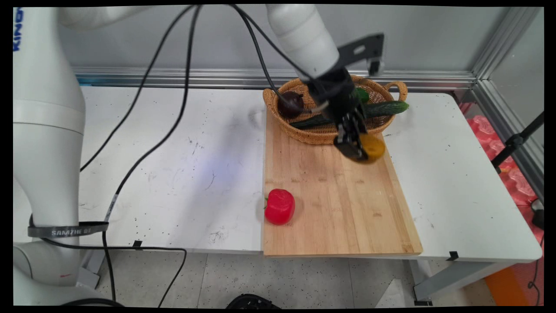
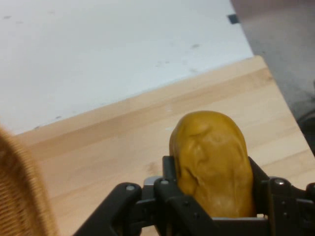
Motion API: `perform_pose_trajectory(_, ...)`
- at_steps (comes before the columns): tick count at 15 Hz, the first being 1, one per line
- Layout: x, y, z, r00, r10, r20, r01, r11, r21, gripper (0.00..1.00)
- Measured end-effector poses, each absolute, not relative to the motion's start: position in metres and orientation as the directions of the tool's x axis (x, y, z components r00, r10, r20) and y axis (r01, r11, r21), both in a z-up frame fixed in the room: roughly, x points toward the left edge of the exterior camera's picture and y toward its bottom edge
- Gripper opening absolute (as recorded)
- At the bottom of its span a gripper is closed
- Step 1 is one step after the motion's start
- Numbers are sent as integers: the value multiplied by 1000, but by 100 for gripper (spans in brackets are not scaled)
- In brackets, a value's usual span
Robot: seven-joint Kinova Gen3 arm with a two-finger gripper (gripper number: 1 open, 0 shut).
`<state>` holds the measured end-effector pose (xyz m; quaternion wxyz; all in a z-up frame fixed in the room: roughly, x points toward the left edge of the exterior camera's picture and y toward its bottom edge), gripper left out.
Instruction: Place the picked object on the cutting board
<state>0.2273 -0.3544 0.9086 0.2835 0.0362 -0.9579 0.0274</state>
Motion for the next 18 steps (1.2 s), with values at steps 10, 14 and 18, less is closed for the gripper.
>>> perform_pose_trajectory(10,171,-344,830,-857,91,507,84,996,-37,0)
perform_pose_trajectory(14,155,-343,801,-862,127,492,125,991,-36,0)
perform_pose_trajectory(18,145,-342,783,-862,142,487,145,989,-32,100)
